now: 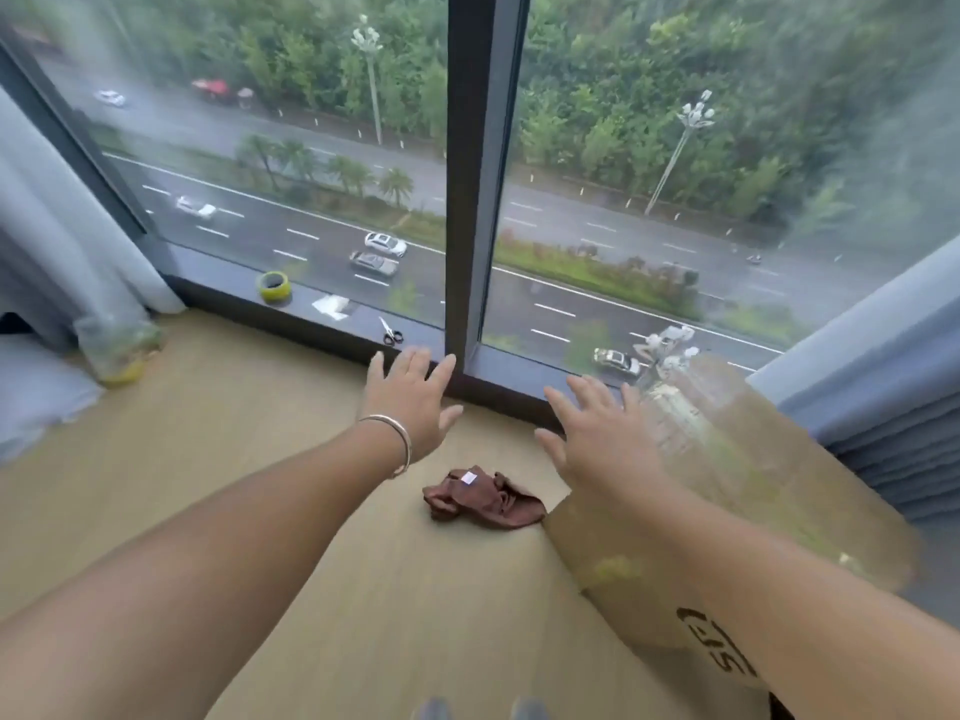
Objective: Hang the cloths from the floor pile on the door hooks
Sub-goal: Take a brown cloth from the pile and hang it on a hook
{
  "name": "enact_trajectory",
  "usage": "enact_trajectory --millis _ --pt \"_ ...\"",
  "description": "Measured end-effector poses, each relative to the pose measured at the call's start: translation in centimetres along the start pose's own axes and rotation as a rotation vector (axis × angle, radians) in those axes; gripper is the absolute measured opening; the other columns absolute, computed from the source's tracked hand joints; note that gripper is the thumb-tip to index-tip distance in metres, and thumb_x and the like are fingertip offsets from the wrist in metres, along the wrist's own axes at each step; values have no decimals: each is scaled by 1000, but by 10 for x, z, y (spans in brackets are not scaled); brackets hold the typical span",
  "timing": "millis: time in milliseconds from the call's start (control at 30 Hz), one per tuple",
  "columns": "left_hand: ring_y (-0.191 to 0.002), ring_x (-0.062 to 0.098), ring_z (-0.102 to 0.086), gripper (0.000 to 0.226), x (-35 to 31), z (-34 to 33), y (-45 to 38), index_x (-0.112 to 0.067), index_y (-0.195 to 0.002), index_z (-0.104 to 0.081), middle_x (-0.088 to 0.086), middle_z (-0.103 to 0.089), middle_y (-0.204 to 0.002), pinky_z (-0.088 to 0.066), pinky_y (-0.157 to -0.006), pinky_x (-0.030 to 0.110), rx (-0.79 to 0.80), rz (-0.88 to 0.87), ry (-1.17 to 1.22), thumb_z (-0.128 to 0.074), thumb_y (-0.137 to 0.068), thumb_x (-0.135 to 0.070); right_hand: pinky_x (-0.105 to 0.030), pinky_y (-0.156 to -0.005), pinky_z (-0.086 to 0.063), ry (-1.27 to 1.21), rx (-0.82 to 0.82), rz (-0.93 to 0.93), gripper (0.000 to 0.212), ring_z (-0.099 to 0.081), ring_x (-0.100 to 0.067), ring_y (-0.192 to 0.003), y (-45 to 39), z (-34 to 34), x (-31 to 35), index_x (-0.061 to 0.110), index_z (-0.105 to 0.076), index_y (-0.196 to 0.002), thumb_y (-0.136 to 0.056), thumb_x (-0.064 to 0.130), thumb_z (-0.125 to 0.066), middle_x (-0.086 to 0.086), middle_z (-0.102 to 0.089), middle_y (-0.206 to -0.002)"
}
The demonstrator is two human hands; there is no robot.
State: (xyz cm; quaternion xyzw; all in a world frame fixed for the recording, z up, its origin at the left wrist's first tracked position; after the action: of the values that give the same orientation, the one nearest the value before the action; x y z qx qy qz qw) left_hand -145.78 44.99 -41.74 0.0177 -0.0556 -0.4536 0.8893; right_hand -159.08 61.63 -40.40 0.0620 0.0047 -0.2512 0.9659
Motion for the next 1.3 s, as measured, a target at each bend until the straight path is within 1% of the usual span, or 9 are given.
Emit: enact_trajectory --millis 267,433,633,767,900,1000,1100,1167,1300 --pt "-142 24 -18 65 10 -243 -3 -27 -149 -17 8 -23 -154 -14 -113 51 241 87 -26 -30 -94 -59 -52 -115 -10 -16 257 184 51 -20 -22 -142 -42 -244 31 31 -34 -141 -96 54 -32 -2 -33 -150" --pt "-140 25 -19 63 -8 -403 -4 -26 -148 -21 8 -25 -152 -13 -114 52 353 90 25 -30 -94 -57 -51 -115 -12 -14 326 194 48 -24 -23 -139 -61 -397 26 27 -39 -137 -96 51 -35 -2 -36 -149" --pt "-141 24 -17 61 -34 -563 -15 -26 -147 -21 8 -26 -152 -9 -115 54 415 100 108 -32 -94 -55 -54 -116 -9 15 401 178 52 -16 -23 -144 -88 -555 21 26 -32 -143 -98 51 -33 -5 -29 -153" --pt "-142 24 -15 63 -46 -651 -53 -30 -149 -17 8 -21 -154 -8 -115 55 381 49 107 -33 -94 -55 -53 -117 -9 30 380 172 55 -13 -24 -146 -122 -643 26 26 -28 -145 -98 53 -31 -5 -26 -154" --pt "-143 24 -13 62 -48 -710 -112 -34 -149 -17 8 -17 -155 -9 -114 54 266 -17 81 -38 -94 -55 -52 -118 -7 73 284 192 60 -11 -24 -146 -169 -704 27 24 -30 -145 -95 57 -35 -6 -24 -156" --pt "-142 24 -17 57 -48 -734 -152 -36 -144 -30 6 -22 -155 -14 -113 52 166 -151 40 -48 -92 -47 -52 -117 -9 128 174 292 73 -10 -26 -146 -203 -728 34 18 -34 -144 -88 64 -44 -6 -25 -154" --pt "-131 23 -42 32 -54 -733 -173 -30 -115 -66 6 -49 -140 -35 -103 50 -56 -304 100 -61 -85 -24 -53 -117 -8 153 143 360 93 -7 -24 -147 -220 -744 42 11 -32 -146 -78 71 -51 -6 -24 -155" --pt "-114 26 -59 20 -57 -725 -176 -24 -92 -75 5 -64 -122 -49 -86 45 -187 -368 157 -66 -78 -15 -53 -118 -5 192 163 365 100 -2 -23 -148 -222 -753 46 7 -22 -150 -79 72 -49 -7 -18 -158" --pt "-114 28 -59 19 -58 -707 -168 -20 -96 -75 5 -64 -123 -51 -85 42 -194 -444 207 -63 -82 -16 -53 -118 -2 196 175 325 73 3 -22 -148 -219 -744 51 8 -17 -152 -95 50 -34 -6 -13 -160"
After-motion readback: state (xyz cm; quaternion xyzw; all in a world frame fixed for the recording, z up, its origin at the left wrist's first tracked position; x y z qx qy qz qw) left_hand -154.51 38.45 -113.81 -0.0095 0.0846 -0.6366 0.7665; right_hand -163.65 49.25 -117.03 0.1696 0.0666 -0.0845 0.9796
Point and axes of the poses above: each hand's wrist, its own y-axis away from the middle knuckle, its own z-axis out of the back of the hand, x = y × z, the point moved 6 cm from there along -y, towards the middle knuckle
